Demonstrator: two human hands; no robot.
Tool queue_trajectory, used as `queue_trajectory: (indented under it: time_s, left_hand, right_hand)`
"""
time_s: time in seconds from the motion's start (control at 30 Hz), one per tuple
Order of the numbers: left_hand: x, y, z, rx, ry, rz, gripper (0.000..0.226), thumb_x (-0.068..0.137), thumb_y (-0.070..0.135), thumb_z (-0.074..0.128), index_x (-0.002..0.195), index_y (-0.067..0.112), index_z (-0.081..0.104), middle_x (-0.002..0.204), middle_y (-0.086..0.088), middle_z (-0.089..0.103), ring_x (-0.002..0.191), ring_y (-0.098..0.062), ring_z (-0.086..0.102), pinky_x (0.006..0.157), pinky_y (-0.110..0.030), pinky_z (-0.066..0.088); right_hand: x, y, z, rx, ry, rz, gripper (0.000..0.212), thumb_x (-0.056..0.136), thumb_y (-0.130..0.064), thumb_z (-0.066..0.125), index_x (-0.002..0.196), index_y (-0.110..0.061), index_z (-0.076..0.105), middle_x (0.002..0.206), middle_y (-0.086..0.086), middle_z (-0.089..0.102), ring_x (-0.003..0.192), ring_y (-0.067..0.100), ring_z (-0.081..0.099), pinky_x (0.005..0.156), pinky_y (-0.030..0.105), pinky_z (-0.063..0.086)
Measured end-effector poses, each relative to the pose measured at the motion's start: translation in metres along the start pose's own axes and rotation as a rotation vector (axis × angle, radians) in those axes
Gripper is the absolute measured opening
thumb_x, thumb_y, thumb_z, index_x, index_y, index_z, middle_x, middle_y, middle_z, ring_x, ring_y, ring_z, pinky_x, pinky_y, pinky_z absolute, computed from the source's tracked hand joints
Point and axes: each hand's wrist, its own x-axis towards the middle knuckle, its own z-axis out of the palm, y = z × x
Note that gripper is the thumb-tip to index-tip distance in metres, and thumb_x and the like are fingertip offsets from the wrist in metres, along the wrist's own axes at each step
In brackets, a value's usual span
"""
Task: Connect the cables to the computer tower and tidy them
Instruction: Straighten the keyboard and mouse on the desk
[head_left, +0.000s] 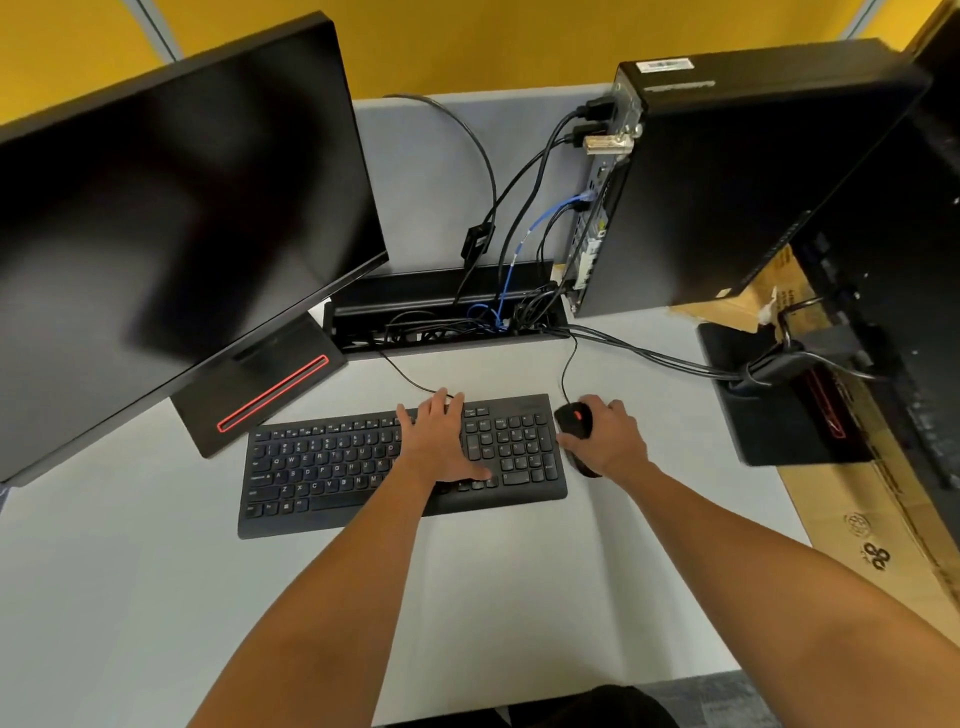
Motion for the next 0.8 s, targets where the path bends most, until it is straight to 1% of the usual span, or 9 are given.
queue_trajectory:
  time_s: [0.1,0.23,0.33,0.4,0.5,0.57,0.63,0.73,0.8]
  left_hand:
    - [0.002,0.001,-0.003,-0.005,0.003,0.006,0.113,0.066,0.072,0.065,0.151,0.022,0.009,0.158,-0.006,0.006,0.145,-0.03,0.011,0.113,-0.061,0.002]
    - [0.009,0.002,-0.01,-0.074,0.093,0.025,0.079,0.082,0.063,0.054,0.144,0.021,0.03,0.152,-0.007,0.022,0.14,-0.027,0.023,0.115,-0.059,0.007]
    - [0.017,0.004,-0.019,-0.069,0.138,0.047,0.055,0.09,0.051,0.05,0.136,0.021,0.044,0.142,-0.005,0.035,0.132,-0.025,0.034,0.114,-0.054,0.013]
    - [0.026,0.007,-0.024,-0.087,0.139,0.056,0.045,0.093,0.045,0.049,0.131,0.022,0.05,0.135,-0.004,0.043,0.126,-0.024,0.041,0.113,-0.052,0.017]
    - [0.037,0.012,-0.031,-0.127,0.135,0.066,0.037,0.095,0.04,0.046,0.127,0.022,0.055,0.129,-0.003,0.05,0.12,-0.023,0.046,0.11,-0.049,0.022]
    - [0.051,0.016,-0.037,-0.18,0.139,0.074,0.036,0.096,0.037,0.044,0.126,0.022,0.056,0.127,-0.003,0.053,0.118,-0.023,0.049,0.105,-0.045,0.028]
    - [0.065,0.022,-0.044,-0.271,0.157,0.084,0.037,0.097,0.033,0.045,0.131,0.021,0.053,0.126,-0.003,0.056,0.116,-0.023,0.051,0.102,-0.042,0.033]
    - [0.093,0.032,-0.058,-0.368,0.196,0.107,0.04,0.1,0.024,0.044,0.139,0.019,0.046,0.126,-0.009,0.057,0.117,-0.028,0.052,0.099,-0.045,0.04]
    - [0.119,0.042,-0.067,-0.458,0.235,0.122,0.037,0.101,0.021,0.043,0.137,0.016,0.049,0.124,-0.013,0.058,0.114,-0.031,0.054,0.095,-0.045,0.044]
  right_hand:
    - [0.0,-0.01,0.008,-0.027,0.003,0.039,0.056,0.087,-0.048,0.061,0.134,-0.026,0.04,0.127,0.01,0.04,0.117,0.035,0.044,0.088,0.043,0.047]
    - [0.01,-0.018,-0.001,-0.04,0.058,0.065,0.047,0.088,-0.05,0.057,0.125,-0.022,0.05,0.124,0.009,0.042,0.114,0.033,0.048,0.094,0.045,0.045]
    - [0.025,-0.026,-0.015,0.001,0.117,0.023,0.04,0.091,-0.042,0.058,0.122,-0.016,0.057,0.124,0.011,0.048,0.112,0.032,0.052,0.094,0.042,0.046]
    - [0.038,-0.033,-0.022,0.072,0.147,-0.015,0.035,0.092,-0.034,0.059,0.119,-0.011,0.06,0.119,0.013,0.058,0.108,0.03,0.056,0.09,0.037,0.047]
    - [0.05,-0.046,-0.026,0.146,0.211,0.015,0.029,0.093,-0.032,0.059,0.106,-0.007,0.065,0.103,0.013,0.068,0.097,0.03,0.062,0.077,0.031,0.046]
    - [0.061,-0.059,-0.029,0.205,0.278,0.074,0.033,0.093,-0.037,0.058,0.096,-0.004,0.065,0.096,0.015,0.067,0.094,0.033,0.062,0.071,0.03,0.043]
    - [0.071,-0.072,-0.034,0.269,0.337,0.13,0.035,0.094,-0.035,0.056,0.094,-0.001,0.063,0.096,0.018,0.066,0.094,0.034,0.061,0.067,0.029,0.04]
    - [0.09,-0.087,-0.04,0.263,0.323,0.114,0.023,0.094,-0.021,0.059,0.098,0.0,0.066,0.098,0.02,0.067,0.095,0.035,0.063,0.072,0.032,0.046]
    - [0.104,-0.089,-0.043,0.208,0.304,0.124,0.018,0.093,-0.015,0.06,0.103,-0.002,0.067,0.105,0.019,0.065,0.098,0.035,0.063,0.078,0.035,0.05]
